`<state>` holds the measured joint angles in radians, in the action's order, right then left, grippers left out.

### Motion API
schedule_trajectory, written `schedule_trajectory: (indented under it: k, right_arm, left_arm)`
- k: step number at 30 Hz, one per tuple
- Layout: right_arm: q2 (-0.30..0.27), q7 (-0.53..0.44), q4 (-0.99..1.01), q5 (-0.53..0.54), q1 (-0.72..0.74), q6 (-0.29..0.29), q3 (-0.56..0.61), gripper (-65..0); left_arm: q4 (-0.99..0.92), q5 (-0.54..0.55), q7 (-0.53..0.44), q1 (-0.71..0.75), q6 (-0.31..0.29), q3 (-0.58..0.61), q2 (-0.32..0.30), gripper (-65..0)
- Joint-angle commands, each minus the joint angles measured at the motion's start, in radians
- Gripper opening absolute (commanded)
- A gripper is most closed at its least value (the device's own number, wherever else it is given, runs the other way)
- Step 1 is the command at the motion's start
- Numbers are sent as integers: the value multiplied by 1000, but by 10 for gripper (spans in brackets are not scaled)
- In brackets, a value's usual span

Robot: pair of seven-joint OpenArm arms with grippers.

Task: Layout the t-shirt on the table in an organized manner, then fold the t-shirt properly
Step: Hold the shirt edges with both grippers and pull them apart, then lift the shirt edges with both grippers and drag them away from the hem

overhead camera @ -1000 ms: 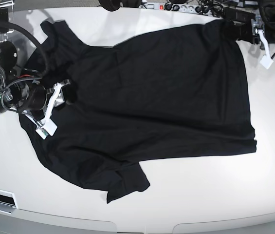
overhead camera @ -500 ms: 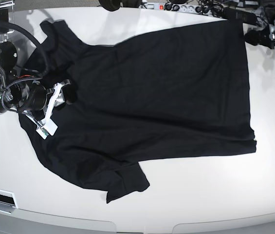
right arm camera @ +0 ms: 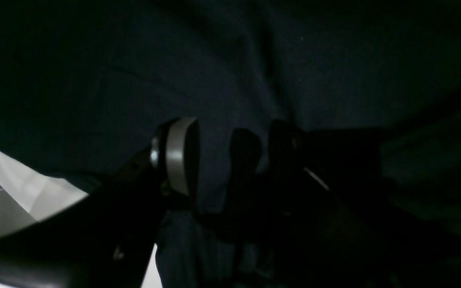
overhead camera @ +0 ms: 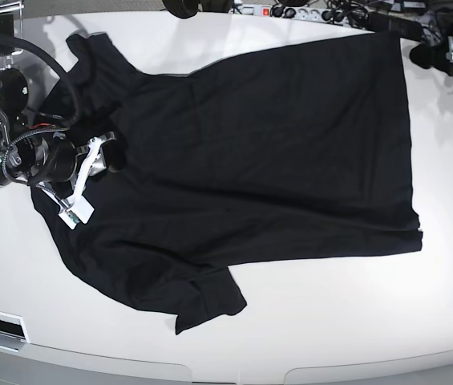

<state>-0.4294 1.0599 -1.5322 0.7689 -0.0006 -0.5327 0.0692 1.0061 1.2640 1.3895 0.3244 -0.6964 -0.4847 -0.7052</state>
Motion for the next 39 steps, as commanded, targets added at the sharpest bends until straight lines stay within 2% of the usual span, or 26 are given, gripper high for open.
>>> schedule_trajectory:
  k: [1,6,12,20,22,23,25,26,27,34,39]
  right_arm:
    - [-14,-12,-18,16,17,-2,-6,-344]
    - [-14,-11,-18,16,16,-2,-6,-344]
    - [-14,-11,-18,16,16,-2,-6,-344]
    - [-14,-8,-18,16,16,2,-6,-344]
    - [-14,-8,-18,16,16,2,-6,-344]
    - [-14,-8,-18,16,16,2,-6,-344]
    - [-14,-8,-18,16,17,2,-6,-344]
    - [-14,-8,-18,16,17,2,-6,-344]
    - [-14,-8,-19,16,17,1,-6,-344]
    - [-14,-7,-141,16,13,-14,-72,-344]
    - [-14,69,-267,25,-40,6,-187,-344]
  left_arm:
    - [8,16,7,0,-2,-7,-27,-293]
    - [8,53,7,-1,-2,-6,-15,-293]
    - [8,80,7,0,-2,10,30,-293]
    - [8,84,7,-9,-2,214,48,-294]
    - [8,107,7,-9,-2,232,48,-344]
    - [8,124,7,-9,-2,231,48,-406]
    - [8,167,7,-9,-2,226,42,-587]
    - [9,192,7,-9,-2,226,36,-650]
    - [9,218,7,-9,-2,226,29,-650]
    - [47,220,7,-25,-2,190,2,-650]
    - [110,220,7,-25,-2,91,2,-650]
